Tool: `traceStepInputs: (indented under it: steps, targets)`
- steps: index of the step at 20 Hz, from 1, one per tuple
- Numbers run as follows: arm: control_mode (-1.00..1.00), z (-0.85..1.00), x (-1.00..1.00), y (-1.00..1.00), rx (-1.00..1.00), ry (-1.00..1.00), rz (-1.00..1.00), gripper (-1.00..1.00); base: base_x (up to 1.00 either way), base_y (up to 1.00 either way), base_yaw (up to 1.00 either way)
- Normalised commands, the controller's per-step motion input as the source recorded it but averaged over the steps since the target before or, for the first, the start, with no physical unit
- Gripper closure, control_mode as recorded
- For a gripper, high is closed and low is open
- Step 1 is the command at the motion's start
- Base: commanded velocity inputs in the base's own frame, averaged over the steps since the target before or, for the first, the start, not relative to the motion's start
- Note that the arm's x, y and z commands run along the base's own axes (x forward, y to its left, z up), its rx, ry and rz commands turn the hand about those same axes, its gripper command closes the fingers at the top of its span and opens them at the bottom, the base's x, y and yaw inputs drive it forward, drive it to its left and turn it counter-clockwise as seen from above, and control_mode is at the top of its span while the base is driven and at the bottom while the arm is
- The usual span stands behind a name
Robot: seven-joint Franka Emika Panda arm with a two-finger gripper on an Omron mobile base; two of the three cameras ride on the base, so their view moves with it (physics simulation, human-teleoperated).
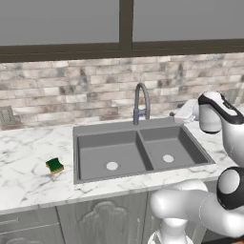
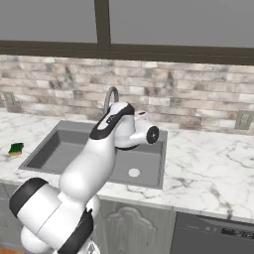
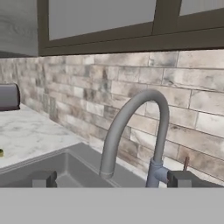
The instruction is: Soak the sponge with water for a few seconds and then drop it inside the sink.
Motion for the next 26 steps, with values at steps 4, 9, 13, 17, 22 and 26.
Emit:
traceStepInputs:
  steps: [4, 9, 13, 17, 22, 26]
  targets:
    - [-1.0, -0.18, 0.19, 0.1, 0.0, 0.0, 0.0, -1.0, 0.0, 0.0, 0.0]
    - [-1.0, -0.14, 0.33, 0.04, 0.03, 0.0, 0.0, -1.0, 0.0, 0.0, 0.0]
    - [-1.0, -0.02, 0.29, 0.0, 0.05, 0.0, 0.0, -1.0, 0.0, 0.0, 0.0]
    - [-1.0, 0.0, 0.18, 0.0, 0.03, 0.0, 0.0, -1.0, 0.0, 0.0, 0.0]
    - [-1.0, 0.0, 0.11, 0.0, 0.0, 0.0, 0.0, -1.0, 0.0, 0.0, 0.0]
    - [-1.0, 0.0, 0.12, 0.0, 0.0, 0.0, 0.0, -1.0, 0.0, 0.0, 0.0]
